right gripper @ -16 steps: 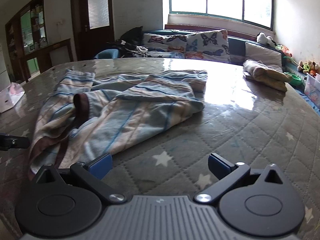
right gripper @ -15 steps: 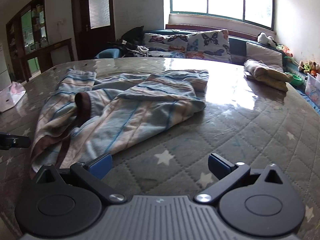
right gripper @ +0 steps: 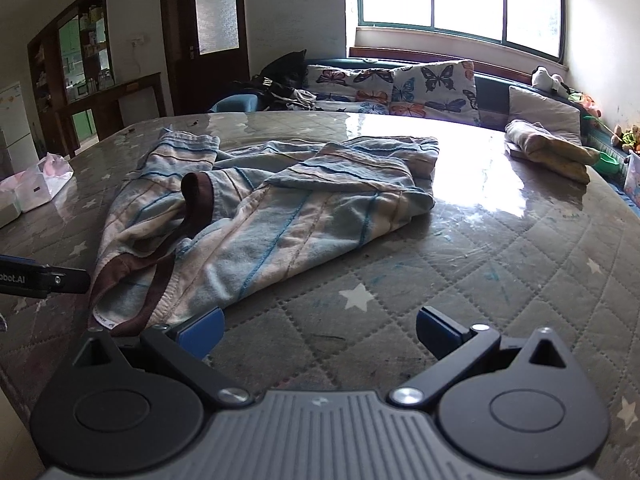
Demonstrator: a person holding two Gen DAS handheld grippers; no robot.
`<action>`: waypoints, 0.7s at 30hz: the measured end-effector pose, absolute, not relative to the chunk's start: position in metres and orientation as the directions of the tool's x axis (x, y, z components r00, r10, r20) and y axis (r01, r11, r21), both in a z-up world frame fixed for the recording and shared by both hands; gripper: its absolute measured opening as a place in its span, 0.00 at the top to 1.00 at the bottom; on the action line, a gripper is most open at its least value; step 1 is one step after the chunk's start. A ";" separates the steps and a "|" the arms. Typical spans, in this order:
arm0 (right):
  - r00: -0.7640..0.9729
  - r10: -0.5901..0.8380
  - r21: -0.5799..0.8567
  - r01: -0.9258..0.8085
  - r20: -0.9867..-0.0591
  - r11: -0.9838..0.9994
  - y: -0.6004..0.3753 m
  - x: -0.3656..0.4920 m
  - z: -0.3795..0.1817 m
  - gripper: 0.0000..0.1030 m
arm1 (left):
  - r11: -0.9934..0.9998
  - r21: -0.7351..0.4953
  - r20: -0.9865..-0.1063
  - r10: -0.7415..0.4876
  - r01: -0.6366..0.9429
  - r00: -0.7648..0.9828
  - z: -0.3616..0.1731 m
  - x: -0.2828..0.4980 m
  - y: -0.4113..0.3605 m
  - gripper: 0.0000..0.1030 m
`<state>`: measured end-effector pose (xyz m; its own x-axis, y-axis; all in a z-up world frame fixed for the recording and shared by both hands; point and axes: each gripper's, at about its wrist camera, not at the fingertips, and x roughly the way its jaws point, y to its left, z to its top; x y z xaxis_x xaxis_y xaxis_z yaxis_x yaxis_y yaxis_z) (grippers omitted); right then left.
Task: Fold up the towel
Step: 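Move both grippers toward the crumpled striped towel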
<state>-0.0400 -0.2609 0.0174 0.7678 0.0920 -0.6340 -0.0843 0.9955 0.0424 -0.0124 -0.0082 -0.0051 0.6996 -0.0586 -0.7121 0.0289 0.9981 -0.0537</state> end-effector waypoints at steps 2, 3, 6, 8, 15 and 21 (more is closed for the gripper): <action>0.768 0.095 0.045 -0.086 -0.633 0.995 -0.260 -0.041 0.018 0.00 | 0.998 -0.051 -0.712 -0.060 0.034 0.700 -0.005 -0.015 -0.010 0.00; 0.769 0.095 0.046 -0.086 -0.633 0.995 -0.260 -0.041 0.018 0.00 | 0.998 -0.051 -0.711 -0.061 0.035 0.701 -0.005 -0.015 -0.010 0.00; 0.769 0.100 0.045 -0.092 -0.632 0.995 -0.257 -0.043 0.018 0.00 | 0.998 -0.052 -0.709 -0.062 0.036 0.702 -0.004 -0.018 -0.011 0.00; 0.768 0.104 0.044 -0.099 -0.632 0.994 -0.255 -0.043 0.018 0.00 | 0.998 -0.052 -0.708 -0.063 0.037 0.703 -0.003 -0.019 -0.012 0.00; 0.761 0.119 0.052 -0.111 -0.638 0.992 -0.252 -0.046 0.018 0.00 | 0.997 -0.058 -0.705 -0.072 0.044 0.705 -0.003 -0.023 -0.016 0.00; 0.752 0.117 0.052 -0.110 -0.649 0.993 -0.249 -0.047 0.018 0.00 | 0.997 -0.059 -0.703 -0.078 0.051 0.707 -0.002 -0.025 -0.019 0.00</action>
<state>-0.0473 -0.2486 0.0176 0.7516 0.1175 -0.6490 -0.1100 0.9926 0.0523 -0.0254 -0.0189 -0.0019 0.7068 -0.0781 -0.7030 0.0513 0.9969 -0.0591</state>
